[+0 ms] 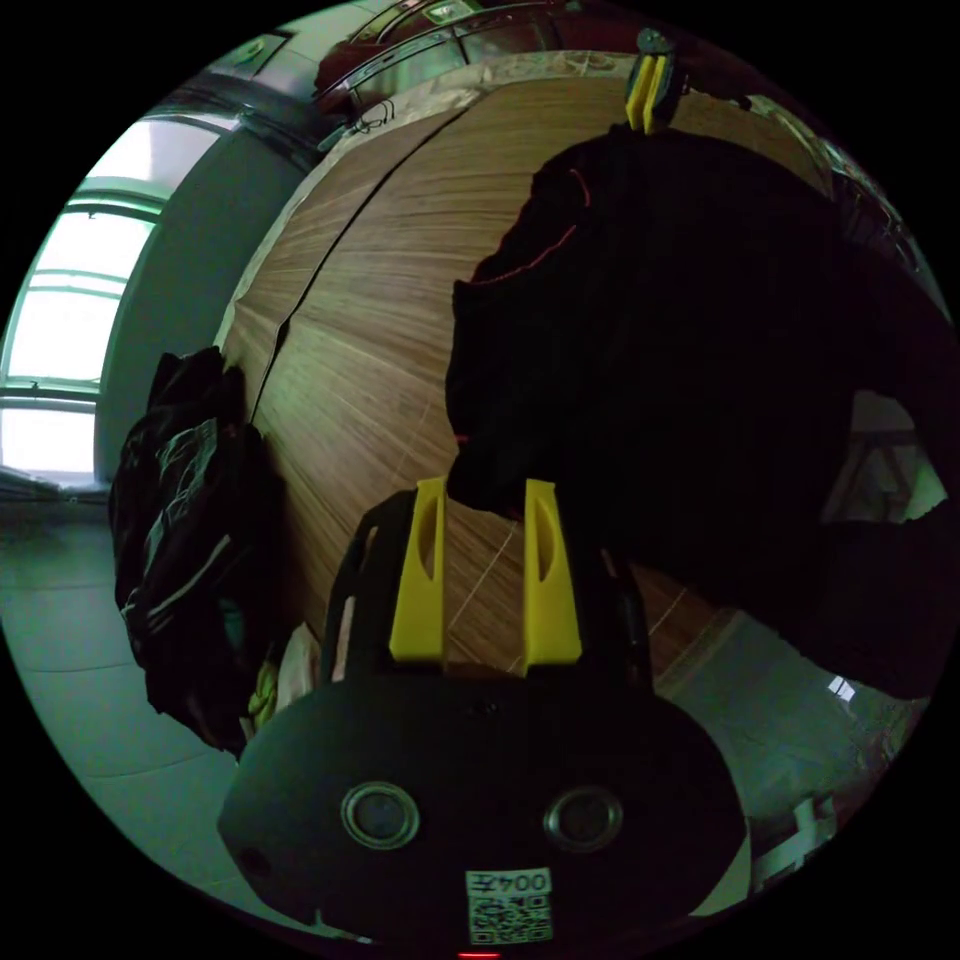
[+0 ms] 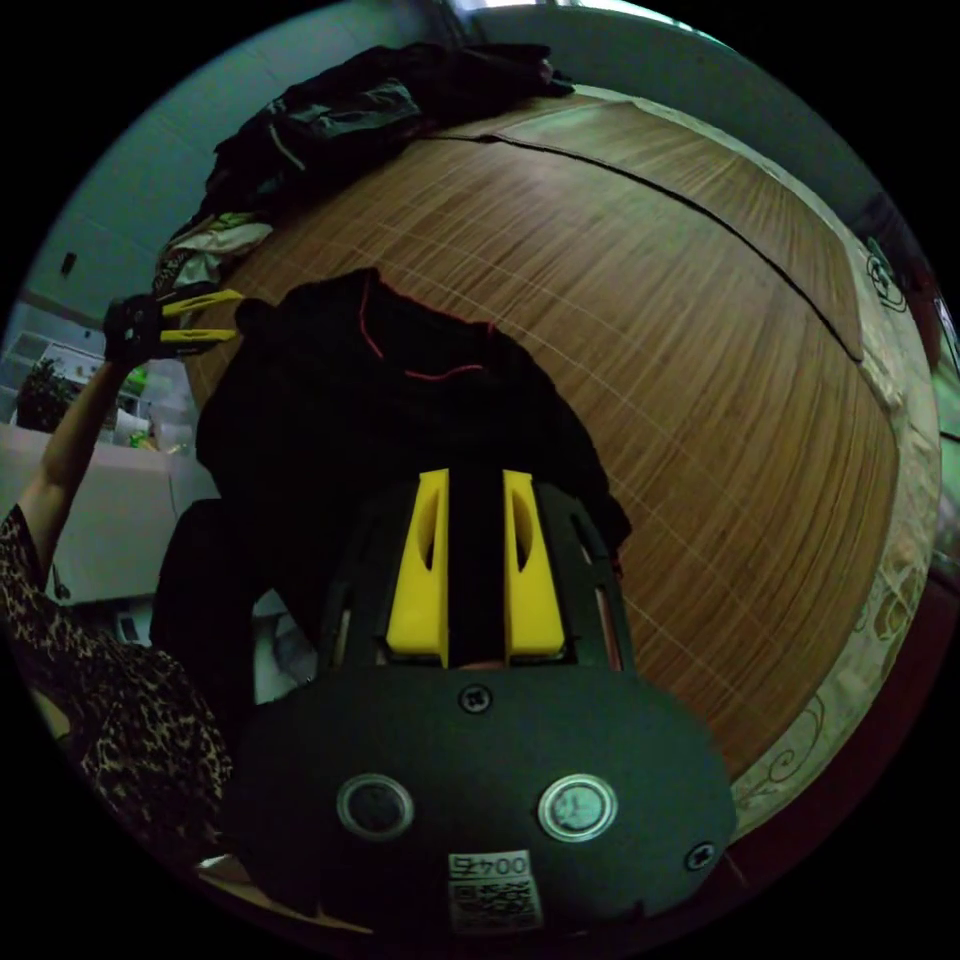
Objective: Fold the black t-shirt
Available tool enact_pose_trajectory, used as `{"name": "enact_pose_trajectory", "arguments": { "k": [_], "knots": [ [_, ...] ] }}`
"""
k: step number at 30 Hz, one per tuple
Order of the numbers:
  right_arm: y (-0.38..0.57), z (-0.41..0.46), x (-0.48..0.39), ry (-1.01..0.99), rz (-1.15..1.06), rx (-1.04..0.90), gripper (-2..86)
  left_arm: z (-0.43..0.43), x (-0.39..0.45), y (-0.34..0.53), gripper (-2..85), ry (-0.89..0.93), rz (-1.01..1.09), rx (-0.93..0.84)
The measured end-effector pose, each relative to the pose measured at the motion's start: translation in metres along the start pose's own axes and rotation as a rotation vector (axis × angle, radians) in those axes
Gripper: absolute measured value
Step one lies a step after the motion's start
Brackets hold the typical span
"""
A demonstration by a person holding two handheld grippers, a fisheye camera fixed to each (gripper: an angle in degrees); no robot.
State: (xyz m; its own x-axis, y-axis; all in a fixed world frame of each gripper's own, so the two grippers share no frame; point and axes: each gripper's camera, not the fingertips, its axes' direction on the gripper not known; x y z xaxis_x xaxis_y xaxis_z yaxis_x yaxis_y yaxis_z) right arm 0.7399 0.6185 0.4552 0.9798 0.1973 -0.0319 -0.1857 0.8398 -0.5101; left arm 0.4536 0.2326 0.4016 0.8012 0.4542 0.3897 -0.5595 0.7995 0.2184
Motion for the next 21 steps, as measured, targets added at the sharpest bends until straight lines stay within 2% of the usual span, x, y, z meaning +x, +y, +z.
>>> {"name": "enact_pose_trajectory", "arguments": {
  "k": [4,7,9,12,16,21],
  "knots": [
    [-0.005,-0.001,0.006,-0.037,0.046,0.020,8.8,0.011,-0.018,-0.001,3.1,0.030,-0.008,0.023],
    [-0.010,0.002,-0.014,0.111,-0.111,0.017,9.9,0.022,-0.037,0.004,1.7,0.060,-0.042,0.019],
    [-0.011,0.007,-0.034,0.300,-0.277,0.011,10.1,0.027,-0.050,0.010,1.3,0.086,-0.085,0.037],
    [-0.017,0.013,-0.049,0.464,-0.418,0.001,9.7,0.034,-0.077,0.021,0.9,0.167,-0.190,0.095],
    [-0.031,0.019,-0.049,0.493,-0.493,-0.048,8.8,0.047,-0.110,0.035,0.6,0.230,-0.307,0.138],
    [-0.048,0.025,-0.042,0.488,-0.594,-0.140,8.6,0.068,-0.137,0.049,0.4,0.243,-0.340,0.125]
  ]
}}
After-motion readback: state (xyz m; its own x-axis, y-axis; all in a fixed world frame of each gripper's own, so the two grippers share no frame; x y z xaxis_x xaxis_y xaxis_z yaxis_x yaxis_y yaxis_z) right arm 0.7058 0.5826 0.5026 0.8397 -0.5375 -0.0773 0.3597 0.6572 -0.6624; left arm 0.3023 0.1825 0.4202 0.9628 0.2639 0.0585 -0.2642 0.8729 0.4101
